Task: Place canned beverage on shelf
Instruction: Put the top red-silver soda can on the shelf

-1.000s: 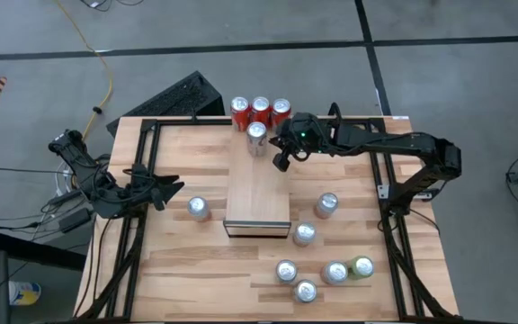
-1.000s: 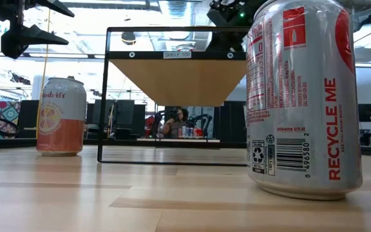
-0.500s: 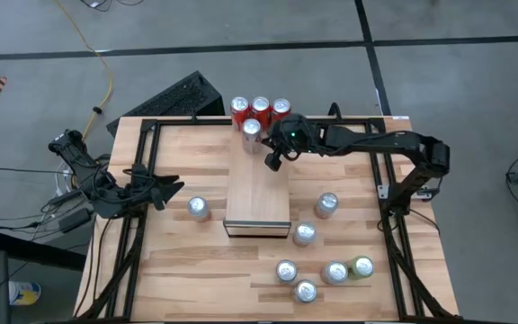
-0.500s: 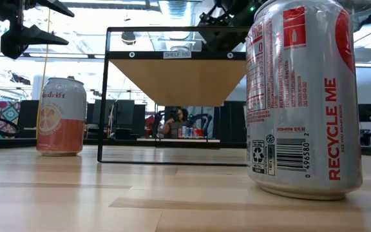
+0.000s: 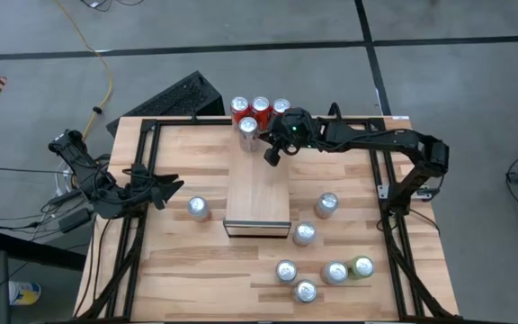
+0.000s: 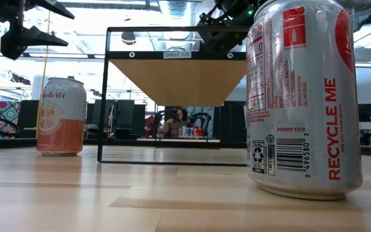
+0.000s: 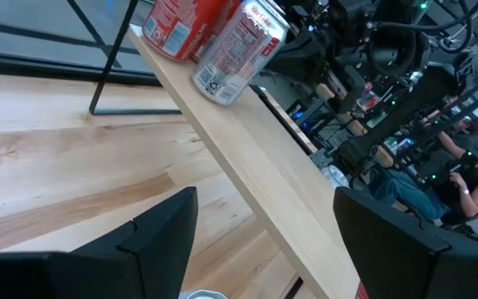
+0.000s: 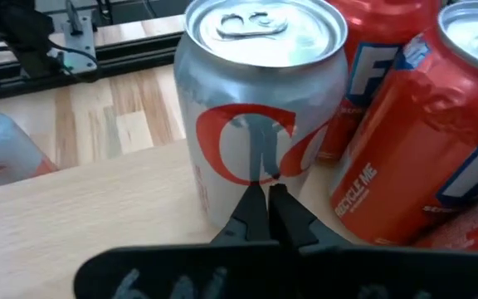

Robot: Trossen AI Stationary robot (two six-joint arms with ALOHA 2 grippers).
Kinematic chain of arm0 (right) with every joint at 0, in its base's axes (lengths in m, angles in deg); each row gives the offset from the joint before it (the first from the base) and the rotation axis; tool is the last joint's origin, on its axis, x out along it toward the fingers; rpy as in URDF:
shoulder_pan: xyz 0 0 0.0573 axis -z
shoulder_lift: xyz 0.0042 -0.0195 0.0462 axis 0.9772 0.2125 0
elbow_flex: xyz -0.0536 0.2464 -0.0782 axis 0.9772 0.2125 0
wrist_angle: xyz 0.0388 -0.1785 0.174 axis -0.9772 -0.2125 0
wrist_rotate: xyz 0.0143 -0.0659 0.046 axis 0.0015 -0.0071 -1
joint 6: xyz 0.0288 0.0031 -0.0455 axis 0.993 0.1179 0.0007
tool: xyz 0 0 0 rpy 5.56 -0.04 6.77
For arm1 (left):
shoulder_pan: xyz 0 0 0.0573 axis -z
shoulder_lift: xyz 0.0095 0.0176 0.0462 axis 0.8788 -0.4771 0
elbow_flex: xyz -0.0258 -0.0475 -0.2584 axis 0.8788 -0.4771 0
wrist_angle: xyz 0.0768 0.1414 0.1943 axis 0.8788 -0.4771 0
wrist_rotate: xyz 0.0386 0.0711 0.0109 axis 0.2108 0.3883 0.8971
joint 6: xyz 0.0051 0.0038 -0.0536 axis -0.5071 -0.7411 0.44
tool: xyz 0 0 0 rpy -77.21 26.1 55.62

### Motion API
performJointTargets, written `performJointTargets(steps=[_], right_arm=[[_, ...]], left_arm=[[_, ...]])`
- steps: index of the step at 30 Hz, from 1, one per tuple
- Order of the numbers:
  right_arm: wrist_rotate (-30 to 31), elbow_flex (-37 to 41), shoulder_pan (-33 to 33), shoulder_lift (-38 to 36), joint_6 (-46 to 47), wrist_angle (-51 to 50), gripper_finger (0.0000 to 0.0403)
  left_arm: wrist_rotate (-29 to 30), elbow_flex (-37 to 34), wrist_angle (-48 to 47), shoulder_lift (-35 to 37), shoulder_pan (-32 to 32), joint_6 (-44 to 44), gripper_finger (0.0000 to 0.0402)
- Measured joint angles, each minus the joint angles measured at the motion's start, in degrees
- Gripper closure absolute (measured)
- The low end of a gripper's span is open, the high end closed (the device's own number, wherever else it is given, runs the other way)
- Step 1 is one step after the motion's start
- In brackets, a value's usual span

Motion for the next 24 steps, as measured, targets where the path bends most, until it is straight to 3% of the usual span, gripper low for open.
performJointTargets(steps=[9,24], right_arm=[[2.31,0.00,0.07,-0.14,0.42,1.51,0.0403],[-0.64,0.00,1.09,-0.09,-0.93,4.37,0.0403]], left_arm=[[0.08,0.00,0.02,0.00,-0.02,0.11,0.0132],[1.87,0.00,0.00,0.00,0.00,-0.46,0.0132]])
